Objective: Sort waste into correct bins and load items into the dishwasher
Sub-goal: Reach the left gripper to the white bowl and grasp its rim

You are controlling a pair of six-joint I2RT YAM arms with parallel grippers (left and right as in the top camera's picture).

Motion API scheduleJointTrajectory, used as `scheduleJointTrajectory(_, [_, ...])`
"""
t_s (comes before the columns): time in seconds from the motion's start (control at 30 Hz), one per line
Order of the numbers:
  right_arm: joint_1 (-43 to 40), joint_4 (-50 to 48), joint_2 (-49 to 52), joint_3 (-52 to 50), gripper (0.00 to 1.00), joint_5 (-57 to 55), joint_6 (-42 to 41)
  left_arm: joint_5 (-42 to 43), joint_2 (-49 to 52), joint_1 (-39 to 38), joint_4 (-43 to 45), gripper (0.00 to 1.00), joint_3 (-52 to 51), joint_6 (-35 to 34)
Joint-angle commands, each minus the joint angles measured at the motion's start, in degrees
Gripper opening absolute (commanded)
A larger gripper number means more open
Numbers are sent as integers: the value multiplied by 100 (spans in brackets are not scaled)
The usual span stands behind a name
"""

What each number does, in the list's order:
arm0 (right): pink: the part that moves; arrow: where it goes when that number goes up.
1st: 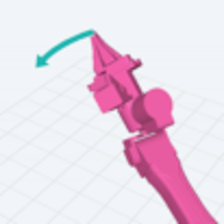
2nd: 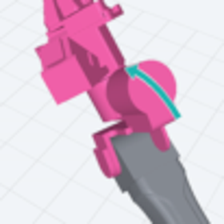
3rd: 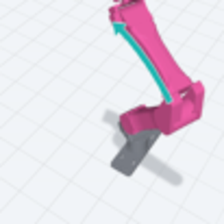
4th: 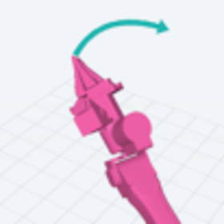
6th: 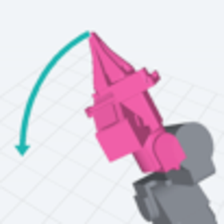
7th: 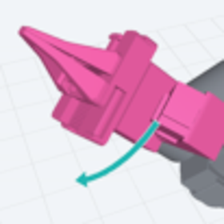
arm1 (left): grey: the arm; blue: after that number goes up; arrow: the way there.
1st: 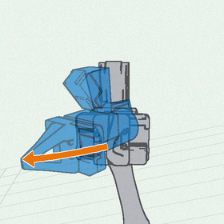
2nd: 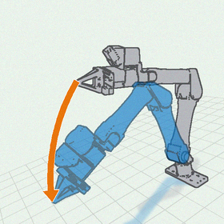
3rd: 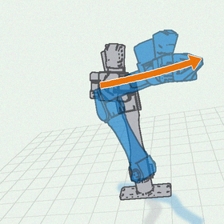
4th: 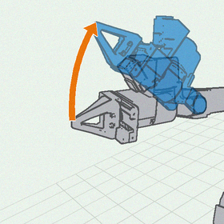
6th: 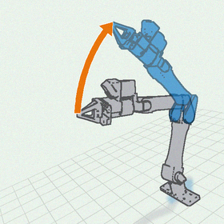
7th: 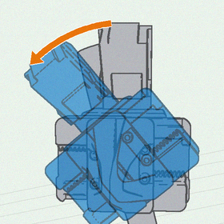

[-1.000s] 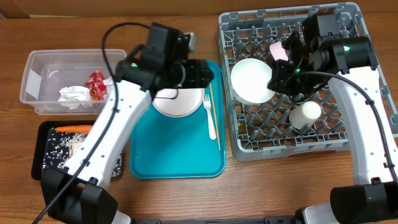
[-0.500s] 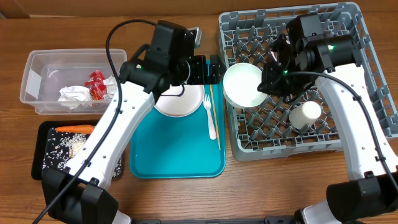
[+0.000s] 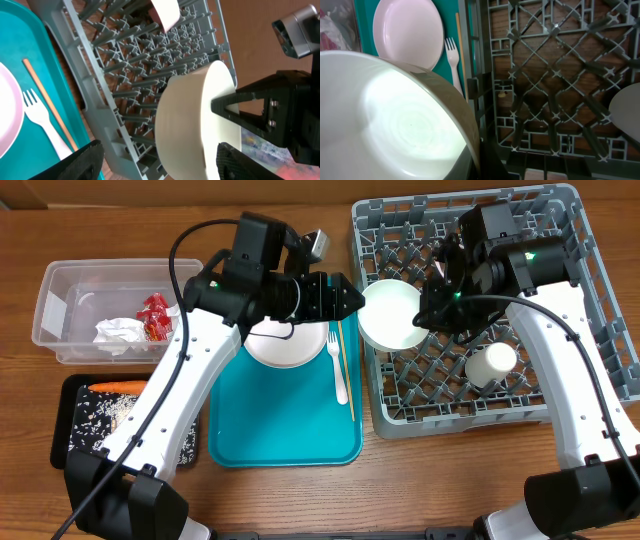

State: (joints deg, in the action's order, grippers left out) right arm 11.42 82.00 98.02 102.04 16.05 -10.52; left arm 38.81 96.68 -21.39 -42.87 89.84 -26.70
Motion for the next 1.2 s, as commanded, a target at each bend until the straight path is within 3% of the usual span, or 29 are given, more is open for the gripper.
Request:
scheduleJointTrajectory(0.0, [57, -26, 17, 24, 4, -103, -22, -201, 20, -223, -87, 73, 11, 50])
scheduleJointTrajectory(0.17, [57, -26, 17, 24, 4, -103, -22, -807, 20, -546, -105, 71, 11, -46])
scheduleJointTrajectory(0.37, [114, -37, 17, 24, 4, -105, -20, -1375, 20, -704, -101, 47, 11, -94])
scheduleJointTrajectory(0.7, [170, -44, 17, 24, 4, -739, -20, -1952, 20, -678, 98, 26, 11, -120])
scheduleJointTrajectory(1.17, [323, -267, 24, 24, 4, -745, -22, -1805, 20, -719, 94, 24, 11, -122])
